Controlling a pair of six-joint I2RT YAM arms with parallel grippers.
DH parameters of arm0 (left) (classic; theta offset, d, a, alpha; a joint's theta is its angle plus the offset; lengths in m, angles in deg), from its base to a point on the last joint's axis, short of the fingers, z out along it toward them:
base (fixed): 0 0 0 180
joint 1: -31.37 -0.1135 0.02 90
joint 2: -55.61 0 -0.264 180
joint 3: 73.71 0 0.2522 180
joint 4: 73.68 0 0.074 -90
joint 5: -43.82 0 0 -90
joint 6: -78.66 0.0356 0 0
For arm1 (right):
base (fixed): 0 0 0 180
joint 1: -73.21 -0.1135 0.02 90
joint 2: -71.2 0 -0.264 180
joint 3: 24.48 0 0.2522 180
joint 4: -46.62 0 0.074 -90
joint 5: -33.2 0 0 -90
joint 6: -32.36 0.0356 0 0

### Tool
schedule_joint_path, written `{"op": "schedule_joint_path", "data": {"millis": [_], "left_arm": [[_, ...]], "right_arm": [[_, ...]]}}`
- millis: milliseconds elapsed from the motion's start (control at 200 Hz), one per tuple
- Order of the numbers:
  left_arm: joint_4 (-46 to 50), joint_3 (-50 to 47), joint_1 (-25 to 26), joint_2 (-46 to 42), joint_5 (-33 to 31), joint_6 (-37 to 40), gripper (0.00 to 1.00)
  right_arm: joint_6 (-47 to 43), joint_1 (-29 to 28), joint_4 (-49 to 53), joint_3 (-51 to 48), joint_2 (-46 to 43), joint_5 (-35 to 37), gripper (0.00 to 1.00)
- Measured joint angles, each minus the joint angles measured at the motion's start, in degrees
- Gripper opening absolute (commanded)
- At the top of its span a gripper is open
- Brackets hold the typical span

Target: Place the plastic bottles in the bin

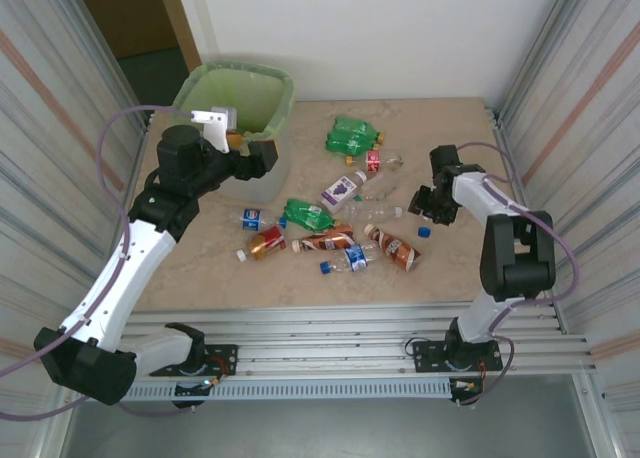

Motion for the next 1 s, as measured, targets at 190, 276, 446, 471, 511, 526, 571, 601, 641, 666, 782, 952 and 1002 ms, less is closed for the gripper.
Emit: {"op": "schedule_joint_path", "data": {"millis": [190, 276, 446, 471, 511, 526, 571, 601, 641, 666, 782, 952, 1002], "left_arm": [[-0.68, 0.0, 0.0, 0.0, 0.26, -0.83, 0.95], [-1.38, 0.0, 0.0, 0.0, 1.14, -1.42, 0.94], [-3.61, 0.0, 0.94, 0.09, 3.87, -2.36, 0.92], [-3.96, 0.0, 1.51, 0.15, 4.04, -2.34, 0.92], [-4.7, 0.0, 2.51, 0.33, 4.26, -2.29, 0.92], [-5.07, 0.02, 3.06, 0.44, 4.39, -2.29, 0.92], [-6.19, 0.02, 4.46, 0.81, 4.79, -2.29, 0.91], [-6.8, 0.07, 5.33, 1.11, 5.22, -2.29, 0.91], [-7.63, 0.24, 6.43, 1.7, 5.81, -2.29, 0.91], [-8.22, 0.44, 7.06, 2.23, 6.29, -2.36, 0.91], [-11.04, 2.36, 9.68, 5.35, 9.2, -2.95, 0.9], [-14.6, 5.95, 14.12, 10.58, 13.33, -3.82, 0.9], [-15.67, 6.84, 15.32, 12.02, 14.51, -4.07, 0.9]], "right_arm": [[-0.68, -2.43, -1.97, -1.25, -12.07, 0.57, 0.4], [-1.75, -4.11, -3.93, -2.05, -17.55, -0.52, 0.38], [-4.7, -8.52, -8.87, -2.8, -26.64, -5.51, 0.38], [-5.2, -9.38, -9.68, -2.82, -27.54, -6.23, 0.38], [-6.03, -10.86, -10.8, -2.82, -28.83, -7.15, 0.38], [-6.32, -11.45, -11.23, -2.82, -29.22, -7.48, 0.38], [-7.28, -13.27, -12.35, -2.82, -30.23, -8.24, 0.38], [-7.89, -14.71, -13.09, -2.82, -30.75, -8.61, 0.39], [-8.7, -16.22, -13.92, -2.82, -31.21, -9.18, 0.39], [-9.16, -17.18, -14.51, -2.82, -31.39, -9.51, 0.39], [-10.82, -20.59, -17.05, -2.82, -31.58, -10.99, 0.4], [-12.17, -23.15, -20.81, -2.71, -31.58, -13.09, 0.41], [-12.22, -23.67, -21.68, -2.47, -31.54, -13.97, 0.41]]}}
